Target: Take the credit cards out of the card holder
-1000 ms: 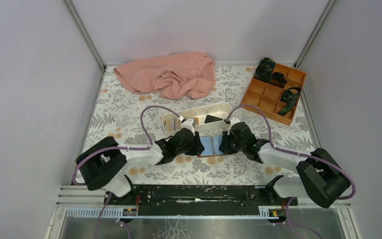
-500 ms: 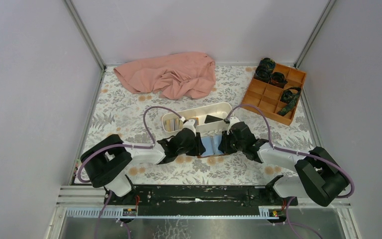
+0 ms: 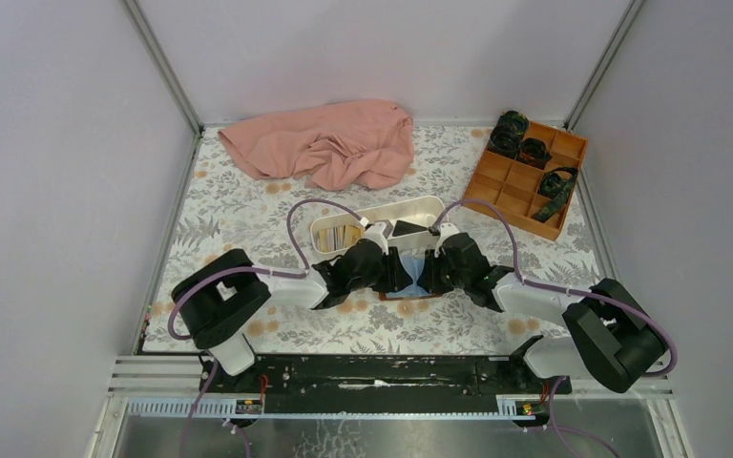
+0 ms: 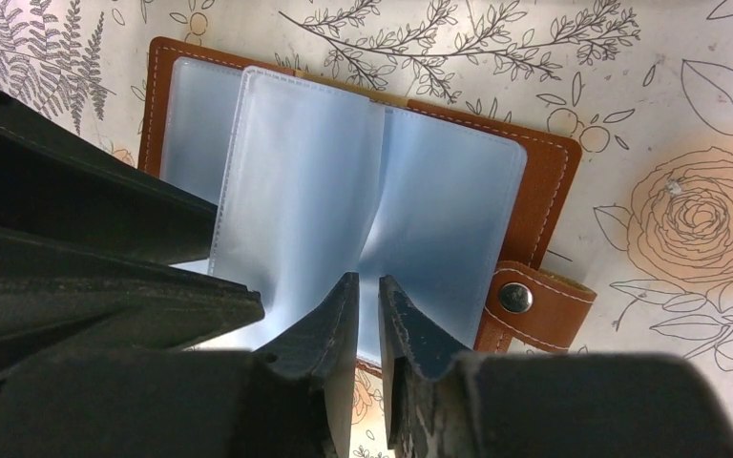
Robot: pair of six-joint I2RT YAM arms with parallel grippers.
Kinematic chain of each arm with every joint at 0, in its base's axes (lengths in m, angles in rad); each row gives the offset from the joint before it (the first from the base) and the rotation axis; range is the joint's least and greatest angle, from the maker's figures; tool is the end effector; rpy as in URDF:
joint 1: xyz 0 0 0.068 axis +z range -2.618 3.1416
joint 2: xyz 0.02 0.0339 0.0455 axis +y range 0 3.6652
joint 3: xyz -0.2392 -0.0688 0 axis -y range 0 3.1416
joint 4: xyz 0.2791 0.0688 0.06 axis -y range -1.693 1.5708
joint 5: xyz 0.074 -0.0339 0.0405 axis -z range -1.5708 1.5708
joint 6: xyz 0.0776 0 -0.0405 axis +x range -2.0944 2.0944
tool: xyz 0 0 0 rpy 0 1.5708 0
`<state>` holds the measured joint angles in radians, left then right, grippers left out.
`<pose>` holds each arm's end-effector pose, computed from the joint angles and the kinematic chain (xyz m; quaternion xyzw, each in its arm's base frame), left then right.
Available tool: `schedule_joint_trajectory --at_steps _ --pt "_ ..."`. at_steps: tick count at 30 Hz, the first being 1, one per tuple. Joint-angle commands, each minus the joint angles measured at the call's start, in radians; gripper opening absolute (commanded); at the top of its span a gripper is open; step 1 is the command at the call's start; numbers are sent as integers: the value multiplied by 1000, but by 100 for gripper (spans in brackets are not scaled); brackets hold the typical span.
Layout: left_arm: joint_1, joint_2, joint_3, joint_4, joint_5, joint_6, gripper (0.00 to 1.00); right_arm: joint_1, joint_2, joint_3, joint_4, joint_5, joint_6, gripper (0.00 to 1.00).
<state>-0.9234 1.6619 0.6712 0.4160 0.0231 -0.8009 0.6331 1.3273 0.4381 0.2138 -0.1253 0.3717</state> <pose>0.2230 -0.2979 0.0688 0.0593 0.8765 -0.3693 0.3032 0.2382 0.1869 0.0723 -0.1441 0.8885 0.2575 0.3515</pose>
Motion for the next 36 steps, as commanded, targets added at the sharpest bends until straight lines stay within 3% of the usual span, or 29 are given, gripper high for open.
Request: schedule_joint_trajectory --at_steps 1,4,8,10,13,14,16,20,21,22,24,26,36 --pt "11 14 10 132 51 -21 40 7 12 -11 -1 -11 3 20" --pt "14 2 17 132 56 -16 40 7 -24 -23 13 -2 6 19" --pt "14 -64 10 100 38 14 42 7 -190 -67 23 83 16 21" --pt "13 -120 -9 76 17 35 57 7 -283 -79 11 139 24 25" --pt "13 -197 -35 16 -32 57 70 7 -381 -85 -24 216 45 37" --pt "13 -218 -43 -12 -49 63 72 6 -401 -84 -48 252 60 50" --pt "13 -256 -62 -60 -93 67 75 5 -422 -85 -75 308 79 64" --pt "14 -306 -126 -97 -161 65 74 -1 -382 -76 -115 363 88 71" --pt "15 -313 -144 -102 -178 61 71 -2 -357 -68 -126 371 88 71" --pt "15 -320 -158 -104 -191 57 62 -3 -326 -57 -138 377 85 70" --pt "15 -325 -183 -111 -209 49 20 -3 -271 -32 -167 386 65 66" --pt "15 -324 -196 -116 -211 51 1 -1 -237 -14 -190 391 46 63" --pt "15 -253 -211 -67 -197 67 0 -1 -201 -26 -100 234 56 50"
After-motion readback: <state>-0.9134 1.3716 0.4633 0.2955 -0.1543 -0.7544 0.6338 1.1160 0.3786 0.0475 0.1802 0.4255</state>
